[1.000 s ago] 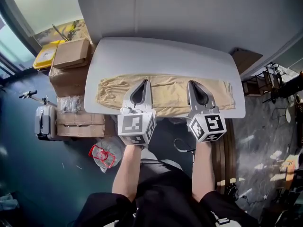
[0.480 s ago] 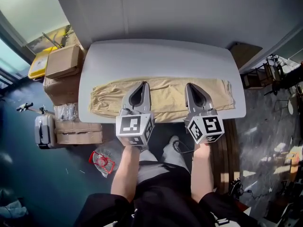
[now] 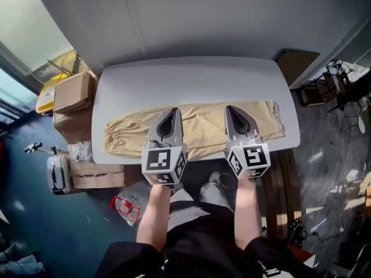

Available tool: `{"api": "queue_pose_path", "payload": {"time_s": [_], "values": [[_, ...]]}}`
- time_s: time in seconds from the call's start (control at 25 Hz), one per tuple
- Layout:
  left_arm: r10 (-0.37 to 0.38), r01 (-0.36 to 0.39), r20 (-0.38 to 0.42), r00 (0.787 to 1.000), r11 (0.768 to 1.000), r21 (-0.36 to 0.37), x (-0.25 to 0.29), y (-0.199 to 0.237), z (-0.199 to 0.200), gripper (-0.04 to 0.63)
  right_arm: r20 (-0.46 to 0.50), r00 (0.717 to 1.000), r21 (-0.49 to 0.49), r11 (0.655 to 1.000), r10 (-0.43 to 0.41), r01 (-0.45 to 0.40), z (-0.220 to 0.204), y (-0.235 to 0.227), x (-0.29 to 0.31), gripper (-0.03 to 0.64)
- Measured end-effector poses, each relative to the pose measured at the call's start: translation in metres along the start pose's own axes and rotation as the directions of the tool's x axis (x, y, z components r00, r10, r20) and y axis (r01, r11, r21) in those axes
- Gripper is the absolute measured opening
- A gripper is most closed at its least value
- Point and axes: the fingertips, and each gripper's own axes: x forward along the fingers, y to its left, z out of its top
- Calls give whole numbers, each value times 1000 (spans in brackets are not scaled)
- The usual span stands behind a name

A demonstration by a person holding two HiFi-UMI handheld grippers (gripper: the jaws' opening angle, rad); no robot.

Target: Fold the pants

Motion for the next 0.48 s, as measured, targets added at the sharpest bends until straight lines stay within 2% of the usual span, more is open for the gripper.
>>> {"api": "queue_pose_path", "payload": {"time_s": [0.32,0.48], "values": [[-102,103,-65,993,995,6,34,-55,-28,3,-32,996,21,996,-85,86,-21,-49,-30,6],[-166,167,-90,982,986,5,50,-89,-40,3,-45,986,33,987,-158,159,-30,-83,-53,6]]}}
